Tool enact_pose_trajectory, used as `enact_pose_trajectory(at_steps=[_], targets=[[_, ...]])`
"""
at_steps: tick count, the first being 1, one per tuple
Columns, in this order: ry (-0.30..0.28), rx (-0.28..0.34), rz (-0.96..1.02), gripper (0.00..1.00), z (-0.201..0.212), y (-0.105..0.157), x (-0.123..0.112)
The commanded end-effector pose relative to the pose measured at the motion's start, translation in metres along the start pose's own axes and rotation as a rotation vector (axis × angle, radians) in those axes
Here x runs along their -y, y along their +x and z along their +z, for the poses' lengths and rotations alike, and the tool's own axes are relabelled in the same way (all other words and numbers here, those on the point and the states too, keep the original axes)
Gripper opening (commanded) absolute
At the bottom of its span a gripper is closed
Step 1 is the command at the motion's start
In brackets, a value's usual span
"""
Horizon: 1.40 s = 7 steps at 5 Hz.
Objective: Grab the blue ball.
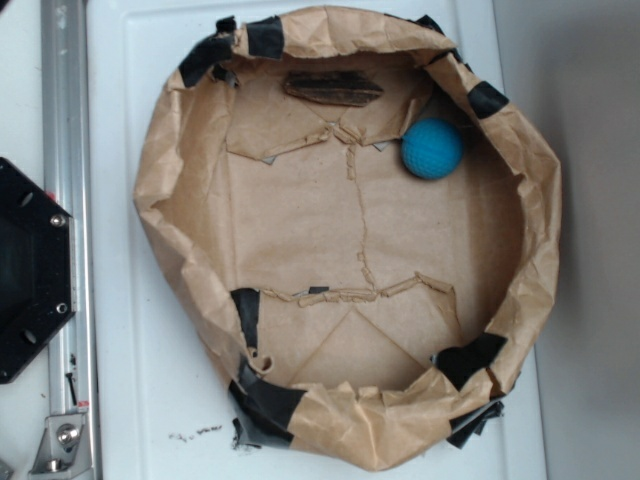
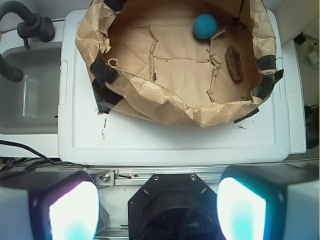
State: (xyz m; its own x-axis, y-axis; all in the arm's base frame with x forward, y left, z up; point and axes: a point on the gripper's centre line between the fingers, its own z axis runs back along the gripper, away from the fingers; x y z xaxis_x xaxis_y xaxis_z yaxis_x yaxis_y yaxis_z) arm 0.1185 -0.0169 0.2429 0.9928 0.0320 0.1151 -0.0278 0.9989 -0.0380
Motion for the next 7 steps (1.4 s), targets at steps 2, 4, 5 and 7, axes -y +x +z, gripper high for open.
enact_pose_trajectory(at_steps=[2,4,5,7], targets=[[0.13,0.251,0.09,1.0,-0.043,0.031,-0.042],[0.113,0.476,-0.035,1.0,-0.083,0.102,-0.063],[0.092,0.454,-0.07,1.0,-0.104,0.132,-0.063],[0.066,0.366,-0.093,1.0,-0.169,0.164,-0.077]])
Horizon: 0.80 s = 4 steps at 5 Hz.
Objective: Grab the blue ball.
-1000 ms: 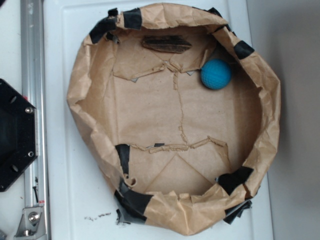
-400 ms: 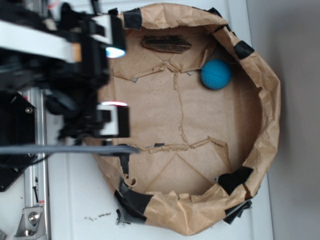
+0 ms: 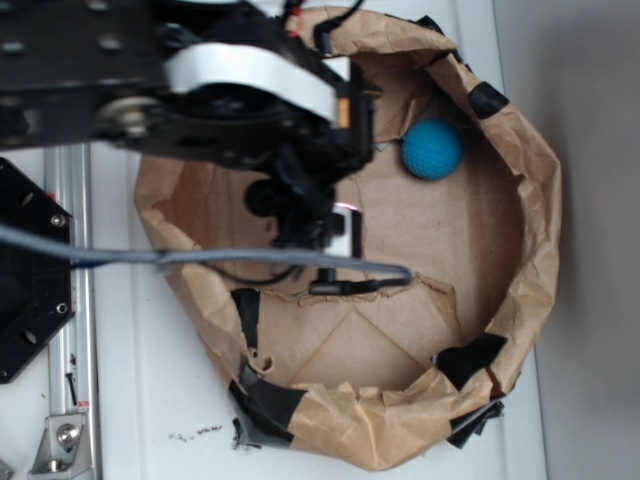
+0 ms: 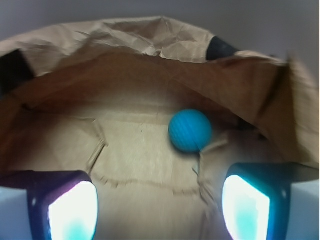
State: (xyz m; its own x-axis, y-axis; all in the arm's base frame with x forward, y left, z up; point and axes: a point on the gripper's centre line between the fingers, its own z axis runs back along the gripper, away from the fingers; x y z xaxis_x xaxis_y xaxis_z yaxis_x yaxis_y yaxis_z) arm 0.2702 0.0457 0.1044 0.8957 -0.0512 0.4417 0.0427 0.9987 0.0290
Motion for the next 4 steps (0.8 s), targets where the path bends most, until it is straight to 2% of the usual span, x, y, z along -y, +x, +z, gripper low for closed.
enact_pose_trajectory(at_steps=[1,3,4], targets=[[0.026,0.033,-0.048,1.0,-0.049,0.025,-0.019],[0.042,0.075,-0.063,1.0,-0.049,0.049,-0.032],[0.088,0.056,-0.115,1.0,-0.061,0.054,-0.04]])
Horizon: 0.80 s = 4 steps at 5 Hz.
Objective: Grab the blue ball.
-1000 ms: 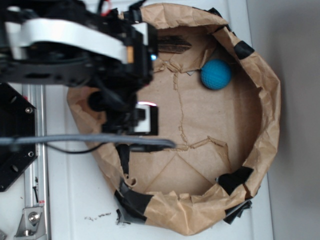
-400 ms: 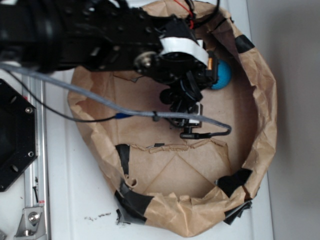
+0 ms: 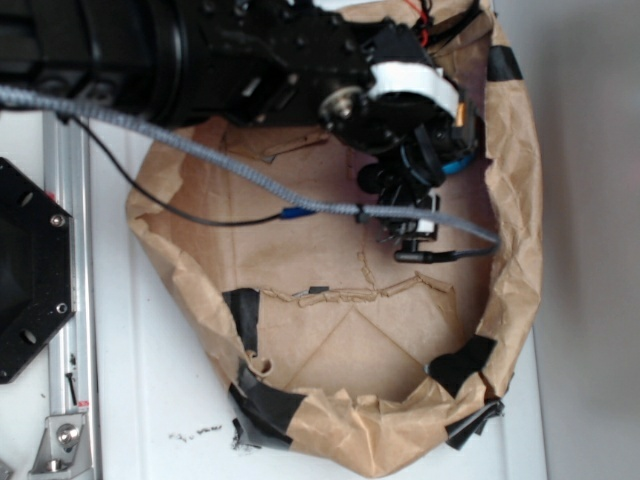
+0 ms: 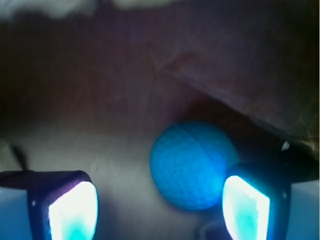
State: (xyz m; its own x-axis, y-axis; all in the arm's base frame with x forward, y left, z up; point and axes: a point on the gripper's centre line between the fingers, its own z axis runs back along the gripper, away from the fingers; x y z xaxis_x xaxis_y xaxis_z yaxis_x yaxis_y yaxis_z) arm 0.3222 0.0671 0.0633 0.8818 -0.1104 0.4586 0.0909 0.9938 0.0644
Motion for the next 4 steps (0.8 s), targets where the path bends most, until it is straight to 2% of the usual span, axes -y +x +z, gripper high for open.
enact_pose_trajectory(at_steps=[1,2,3,4], targets=[[0.098,-0.031,-0.088,1.0,-0.02,0.011,-0.023],[0.094,-0.059,-0.092,0.0,-0.029,0.0,-0.019],[0.041,-0.037,-0.069,0.0,-0.015,0.007,-0.012],[0.034,0.028,-0.119,0.0,0.031,0.024,0.011]])
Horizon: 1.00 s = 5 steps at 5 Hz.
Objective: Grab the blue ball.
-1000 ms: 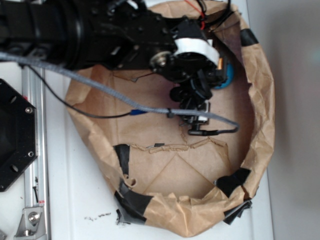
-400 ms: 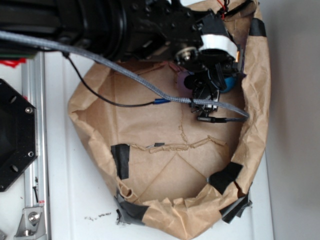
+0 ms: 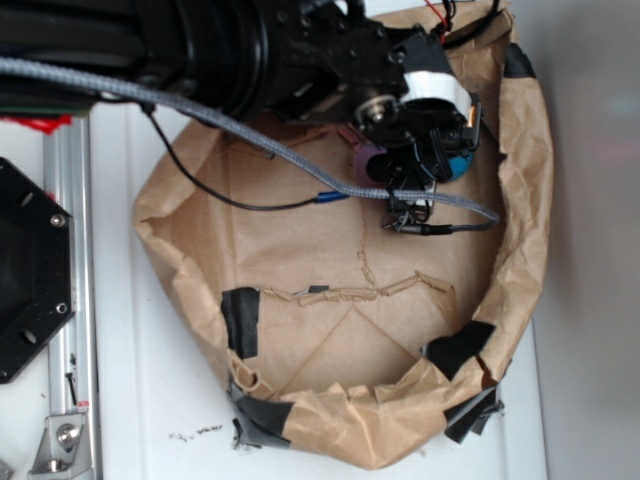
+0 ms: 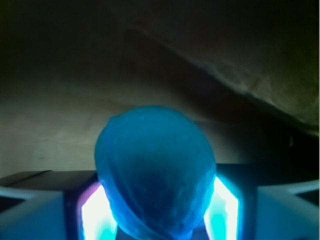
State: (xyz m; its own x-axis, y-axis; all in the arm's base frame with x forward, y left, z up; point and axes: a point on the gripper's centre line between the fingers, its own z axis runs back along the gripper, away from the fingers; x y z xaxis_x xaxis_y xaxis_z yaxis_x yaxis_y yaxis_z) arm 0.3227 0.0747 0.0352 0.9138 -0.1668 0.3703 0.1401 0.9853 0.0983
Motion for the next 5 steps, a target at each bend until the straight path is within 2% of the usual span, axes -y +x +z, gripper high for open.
enact_pose_trajectory(at_steps=[1,2,3,4,5], targets=[[0.059,0.15,-0.142,0.0,0.106,0.038,0.044],[-0.133,0.014,0.127,0.37,0.133,0.023,0.074],[-0.009,-0.143,0.203,0.0,0.146,0.01,0.071],[0.038,-0.151,0.343,0.0,0.148,-0.004,0.08],[0.041,-0.157,0.367,0.0,0.143,-0.008,0.078]])
